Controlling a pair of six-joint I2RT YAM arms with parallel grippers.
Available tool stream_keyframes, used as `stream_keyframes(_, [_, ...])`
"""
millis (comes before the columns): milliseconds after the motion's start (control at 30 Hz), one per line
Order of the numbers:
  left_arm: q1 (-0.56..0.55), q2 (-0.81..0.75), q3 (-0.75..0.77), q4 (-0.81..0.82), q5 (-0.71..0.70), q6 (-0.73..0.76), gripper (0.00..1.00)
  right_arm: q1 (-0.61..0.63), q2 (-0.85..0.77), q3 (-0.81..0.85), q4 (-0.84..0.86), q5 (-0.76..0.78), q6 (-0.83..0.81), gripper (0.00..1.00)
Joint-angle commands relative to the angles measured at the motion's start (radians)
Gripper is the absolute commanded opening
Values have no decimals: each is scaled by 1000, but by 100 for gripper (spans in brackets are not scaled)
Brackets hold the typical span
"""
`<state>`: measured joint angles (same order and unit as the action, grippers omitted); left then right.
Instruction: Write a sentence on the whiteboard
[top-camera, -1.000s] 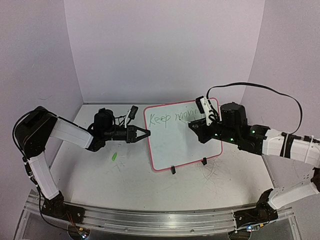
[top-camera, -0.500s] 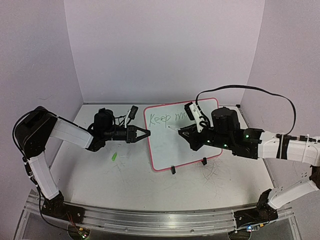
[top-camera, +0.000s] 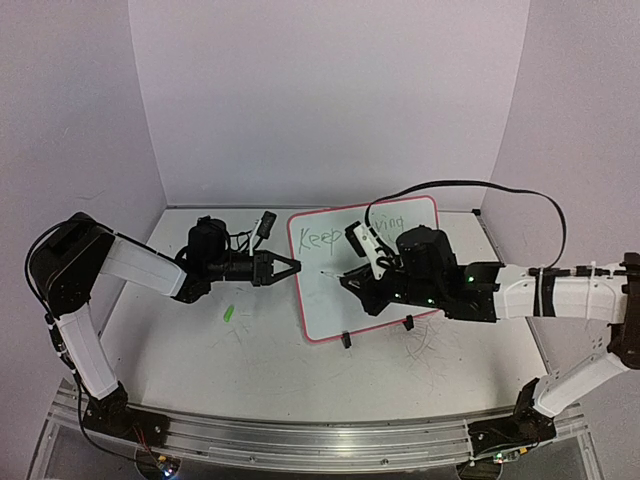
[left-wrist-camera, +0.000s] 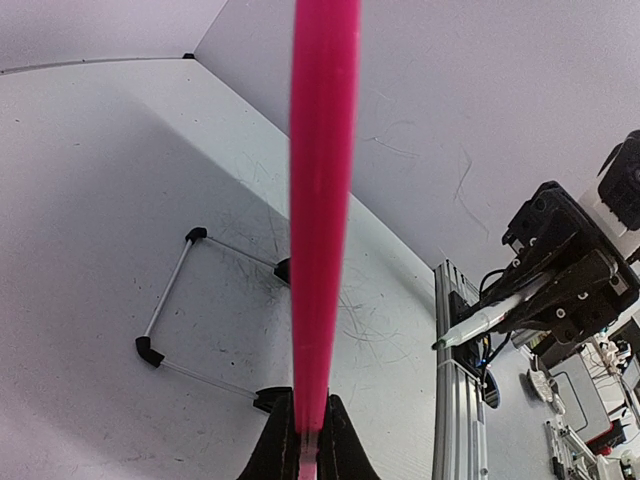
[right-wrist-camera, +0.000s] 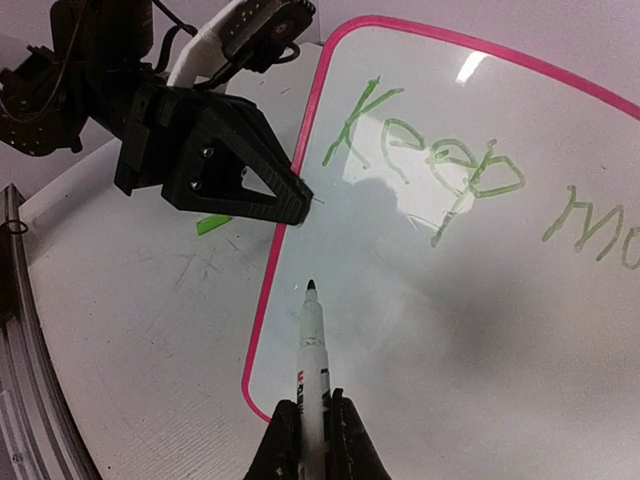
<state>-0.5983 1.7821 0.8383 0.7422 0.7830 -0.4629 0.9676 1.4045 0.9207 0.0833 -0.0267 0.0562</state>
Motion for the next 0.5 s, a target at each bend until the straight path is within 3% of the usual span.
stream_keyframes(0, [6,-1,39,5,0,18,0,19,60,87,0,37,-25,0])
stream_keyframes(467, [6,2,44,5,1,21,0,34,165,146,-7,92,-28,0])
